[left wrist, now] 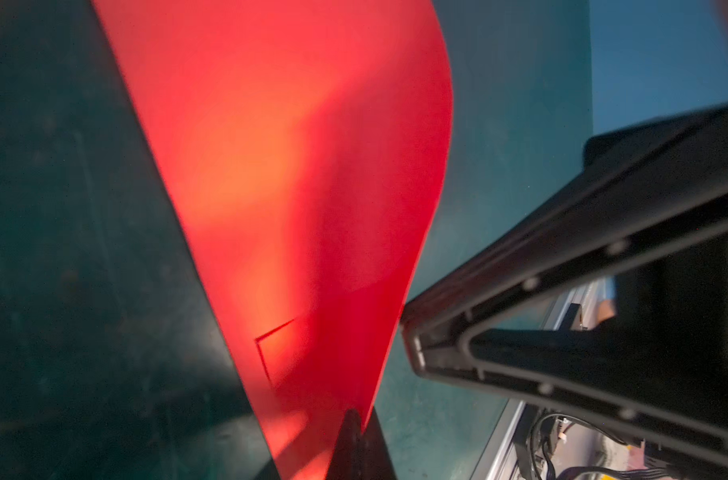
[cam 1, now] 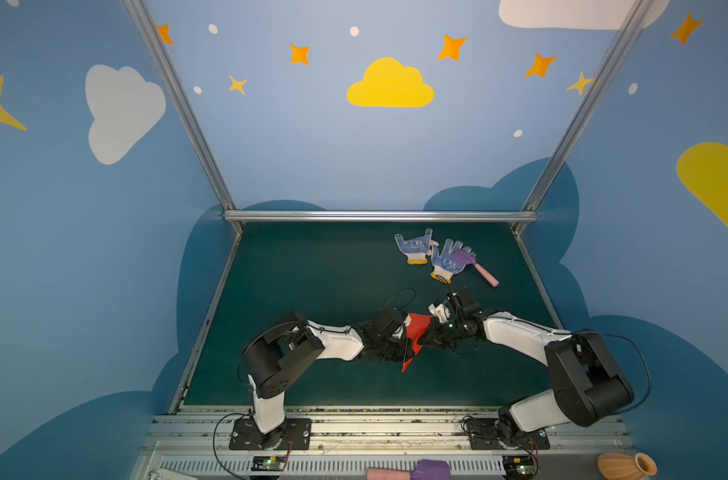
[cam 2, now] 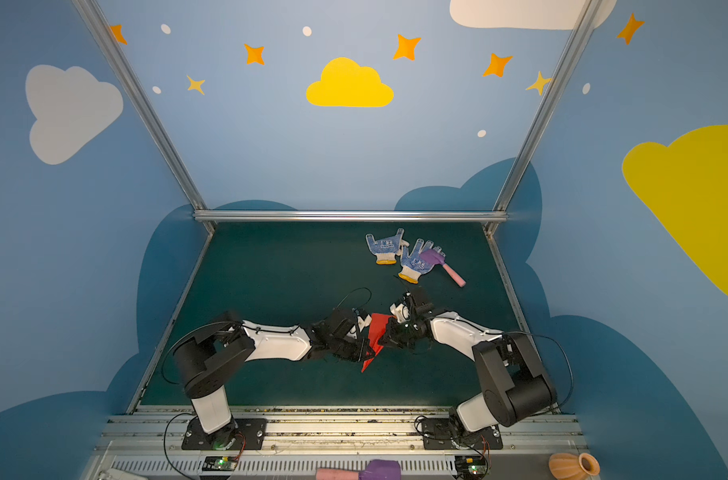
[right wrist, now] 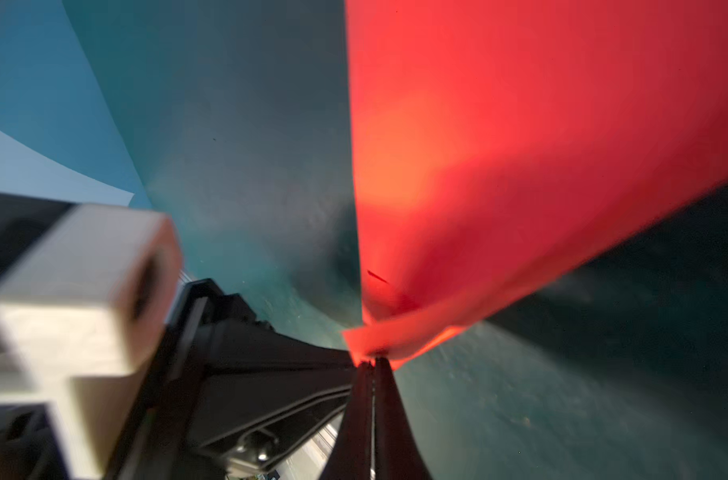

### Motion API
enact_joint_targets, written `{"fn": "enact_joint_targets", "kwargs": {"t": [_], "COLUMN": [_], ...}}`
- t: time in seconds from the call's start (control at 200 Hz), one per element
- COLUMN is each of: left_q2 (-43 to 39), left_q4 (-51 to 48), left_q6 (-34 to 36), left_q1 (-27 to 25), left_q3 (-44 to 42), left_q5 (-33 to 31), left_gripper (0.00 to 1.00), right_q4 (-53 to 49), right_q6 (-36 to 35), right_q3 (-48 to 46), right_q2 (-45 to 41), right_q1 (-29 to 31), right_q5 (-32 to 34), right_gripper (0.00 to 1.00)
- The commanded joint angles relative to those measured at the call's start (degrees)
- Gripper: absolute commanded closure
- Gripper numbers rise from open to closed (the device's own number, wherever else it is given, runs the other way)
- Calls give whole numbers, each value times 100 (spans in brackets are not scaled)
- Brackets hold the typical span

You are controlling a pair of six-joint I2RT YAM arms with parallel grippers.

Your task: Fold a paper plane with a square sheet of paper (fold left side to right side)

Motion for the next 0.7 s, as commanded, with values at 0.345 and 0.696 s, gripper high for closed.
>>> {"fn": "enact_joint_targets", "kwargs": {"t": [0.345,0.696], "left_q2": [150,78], "left_q4": [215,42], "left_q6": [-36,141], "left_q1": [118,188], "left_q3": [-78,-54], "left_q5": [368,445], "left_gripper": [97,91], "right_q4": [401,553], "right_q6": [3,3], "right_q3": [187,187], "right_q2": [665,999], "right_q1": [60,61], "right_q5": [108,172], "right_gripper": [100,100]}}
